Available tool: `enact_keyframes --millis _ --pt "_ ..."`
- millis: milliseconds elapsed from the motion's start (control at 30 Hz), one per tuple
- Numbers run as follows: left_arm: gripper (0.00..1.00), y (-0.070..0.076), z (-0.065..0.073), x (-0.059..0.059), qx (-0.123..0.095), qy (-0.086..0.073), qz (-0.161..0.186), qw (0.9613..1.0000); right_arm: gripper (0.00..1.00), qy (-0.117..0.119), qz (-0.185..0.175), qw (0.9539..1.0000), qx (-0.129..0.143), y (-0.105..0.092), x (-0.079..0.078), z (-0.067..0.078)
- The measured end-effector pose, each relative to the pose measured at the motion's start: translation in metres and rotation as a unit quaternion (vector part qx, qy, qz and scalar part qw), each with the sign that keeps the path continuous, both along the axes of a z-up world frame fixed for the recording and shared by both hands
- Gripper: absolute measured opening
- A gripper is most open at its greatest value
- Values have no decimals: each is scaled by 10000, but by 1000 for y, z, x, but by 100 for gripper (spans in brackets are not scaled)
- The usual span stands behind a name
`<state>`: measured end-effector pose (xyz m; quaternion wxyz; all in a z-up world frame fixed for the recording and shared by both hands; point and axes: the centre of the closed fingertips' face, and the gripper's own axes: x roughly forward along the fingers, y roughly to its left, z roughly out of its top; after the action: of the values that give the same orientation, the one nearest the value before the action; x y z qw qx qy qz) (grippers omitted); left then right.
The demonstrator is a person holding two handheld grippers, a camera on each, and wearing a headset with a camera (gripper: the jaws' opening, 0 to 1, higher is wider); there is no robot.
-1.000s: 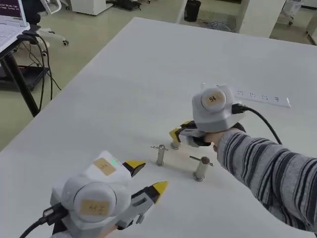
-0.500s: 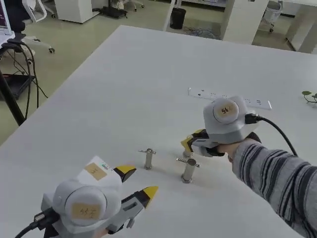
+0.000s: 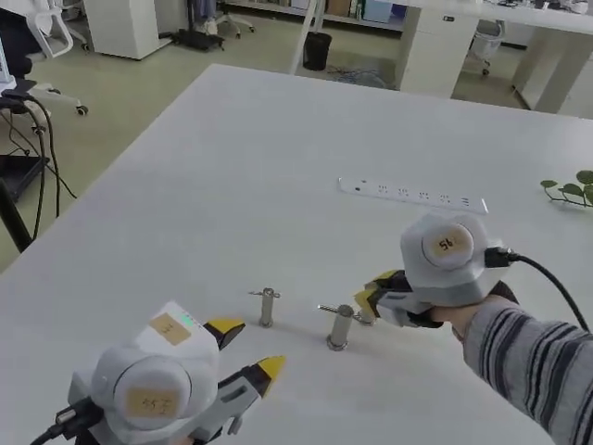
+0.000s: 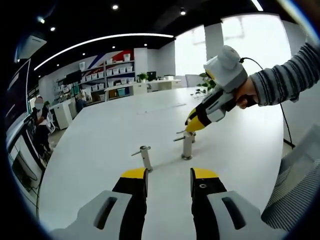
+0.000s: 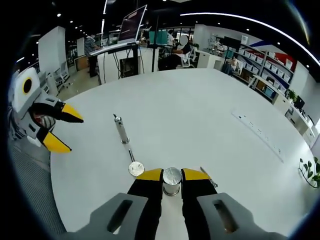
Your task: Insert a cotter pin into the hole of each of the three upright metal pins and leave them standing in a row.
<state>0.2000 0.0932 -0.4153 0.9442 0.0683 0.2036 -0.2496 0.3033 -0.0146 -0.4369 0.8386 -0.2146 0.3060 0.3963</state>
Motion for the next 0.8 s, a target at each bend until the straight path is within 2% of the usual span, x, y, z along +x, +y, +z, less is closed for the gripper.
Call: enact_keyframes --millis 233,333,633,800 --pt "36 -2 2 -1 0 -12 -36 10000 9 39 -59 9999 72 -5 -22 2" --pt "38 -4 3 -1 -86 -25 -38 10000 8 67 -126 9999 55 -7 -33 1" --pt "42 -8 3 -2 -28 -28 -111 9999 8 118 -232 9995 160 -1 -54 -1" --pt "44 -11 2 -3 76 -54 -211 9997 8 153 -250 9994 202 7 -66 -4"
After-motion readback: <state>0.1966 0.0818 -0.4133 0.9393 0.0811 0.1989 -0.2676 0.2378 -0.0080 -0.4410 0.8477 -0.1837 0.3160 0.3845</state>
